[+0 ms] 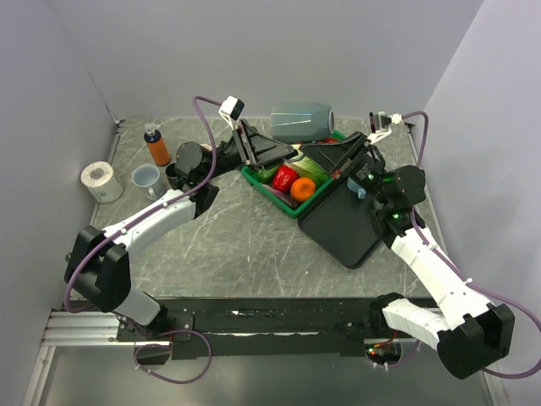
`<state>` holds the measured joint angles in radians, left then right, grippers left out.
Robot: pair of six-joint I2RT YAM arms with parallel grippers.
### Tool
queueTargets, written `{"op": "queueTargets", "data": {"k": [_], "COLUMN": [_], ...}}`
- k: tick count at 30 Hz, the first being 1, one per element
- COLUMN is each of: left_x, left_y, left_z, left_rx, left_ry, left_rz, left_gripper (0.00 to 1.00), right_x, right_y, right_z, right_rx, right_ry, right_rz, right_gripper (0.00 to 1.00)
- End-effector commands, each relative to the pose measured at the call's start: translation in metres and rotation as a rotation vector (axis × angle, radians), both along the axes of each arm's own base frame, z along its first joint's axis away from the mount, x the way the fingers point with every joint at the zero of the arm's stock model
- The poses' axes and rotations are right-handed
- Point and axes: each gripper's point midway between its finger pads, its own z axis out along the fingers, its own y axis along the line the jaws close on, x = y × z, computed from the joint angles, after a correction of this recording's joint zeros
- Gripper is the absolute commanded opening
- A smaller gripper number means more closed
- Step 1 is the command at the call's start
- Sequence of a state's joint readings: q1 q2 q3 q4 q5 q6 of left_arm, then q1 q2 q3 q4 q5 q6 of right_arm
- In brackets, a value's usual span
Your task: Turn the mug right side up
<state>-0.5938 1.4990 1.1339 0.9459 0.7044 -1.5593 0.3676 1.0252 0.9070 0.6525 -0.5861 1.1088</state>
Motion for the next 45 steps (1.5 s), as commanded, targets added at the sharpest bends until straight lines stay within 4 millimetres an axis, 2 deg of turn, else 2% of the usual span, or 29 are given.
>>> {"op": "queueTargets", "data": {"k": [1,6,9,10,12,13,17,18,19,20,21,22,23,24,25,26,27,28,31,32,33,34,35,37,39,41,45], "left_x": [-0.009,-0.010,-0.010,-0.010,-0.009,-0.009,-0.005,-0.004,-0.002,0.000,0.000,0.010,0.020,0.027,0.037,0.043,0.044,0.053,0.066,0.072,0.073,0.083,0.086,0.094,0.104,0.111,0.108], "left_y": [0.007,0.008,0.007,0.007,0.007,0.006,0.006,0.007,0.007,0.007,0.010,0.008,0.013,0.021,0.025,0.034,0.041,0.049,0.074,0.083,0.091,0.104,0.111,0.130,0.155,0.178,0.210], "left_z": [0.032,0.036,0.036,0.036,0.034,0.034,0.028,0.028,0.026,0.026,0.030,0.015,0.019,0.021,0.005,0.011,0.015,0.010,0.011,0.006,0.001,0.001,-0.012,-0.013,-0.029,-0.037,-0.073], "left_rx": [-0.077,-0.094,-0.093,-0.093,-0.087,-0.084,-0.066,-0.054,-0.042,-0.024,-0.013,0.069,0.113,0.149,0.237,0.280,0.305,0.358,0.432,0.471,0.507,0.554,0.625,0.715,0.832,0.932,1.118], "left_ry": [-0.060,-0.063,-0.064,-0.066,-0.062,-0.063,-0.077,-0.072,-0.070,-0.104,-0.127,-0.076,-0.148,-0.145,-0.100,-0.168,-0.187,-0.165,-0.211,-0.217,-0.206,-0.221,-0.201,-0.230,-0.181,-0.168,-0.090], "left_rz": [0.009,0.007,0.007,0.007,0.010,0.010,0.047,0.061,0.076,0.105,0.128,0.153,0.223,0.294,0.339,0.406,0.444,0.498,0.627,0.664,0.686,0.773,0.797,0.898,1.011,1.108,1.166], "left_gripper": [0.44,0.37,0.26,0.19,0.10,0.01,0.01,0.01,0.01,0.01,0.01,0.01,0.01,0.01,0.01,0.01,0.01,0.01,0.01,0.01,0.01,0.01,0.01,0.01,0.01,0.01,0.01], "right_x": [-0.024,-0.022,-0.020,-0.020,-0.017,-0.016,-0.014,-0.013,-0.013,-0.012,-0.011,-0.007,-0.007,-0.006,-0.001,0.003,0.007,0.010,0.020,0.025,0.027,0.029,0.031,0.037,0.044,0.048,0.054], "right_y": [-0.005,0.000,0.001,0.002,0.003,0.003,0.006,0.007,0.007,0.007,0.007,0.005,0.003,0.002,0.001,-0.003,-0.005,-0.006,-0.010,-0.012,-0.014,-0.015,-0.017,-0.021,-0.027,-0.030,-0.037], "right_z": [0.031,0.023,0.019,0.017,0.013,0.012,0.006,0.002,0.002,0.000,-0.003,-0.008,-0.012,-0.016,-0.027,-0.031,-0.037,-0.048,-0.065,-0.079,-0.085,-0.090,-0.102,-0.111,-0.130,-0.139,-0.157], "right_rx": [0.019,-0.011,-0.025,-0.028,-0.036,-0.040,-0.078,-0.094,-0.101,-0.109,-0.115,-0.120,-0.134,-0.149,-0.180,-0.195,-0.210,-0.238,-0.296,-0.332,-0.346,-0.362,-0.390,-0.419,-0.470,-0.501,-0.548], "right_ry": [-0.179,-0.185,-0.180,-0.176,-0.165,-0.162,-0.149,-0.134,-0.134,-0.135,-0.131,-0.113,-0.123,-0.127,-0.088,-0.084,-0.062,-0.017,0.048,0.096,0.113,0.134,0.172,0.207,0.277,0.313,0.390], "right_rz": [-0.038,-0.057,-0.064,-0.062,-0.065,-0.066,-0.063,-0.061,-0.062,-0.068,-0.076,-0.095,-0.111,-0.128,-0.144,-0.182,-0.202,-0.213,-0.256,-0.272,-0.283,-0.292,-0.299,-0.335,-0.371,-0.387,-0.409], "right_gripper": [0.00,0.00,0.00,0.00,0.00,0.00,0.00,0.16,0.26,0.49,0.58,0.66,0.74,0.82,0.86,0.92,0.94,0.95,0.98,0.99,0.99,0.99,1.00,1.00,1.00,1.00,1.00]}}
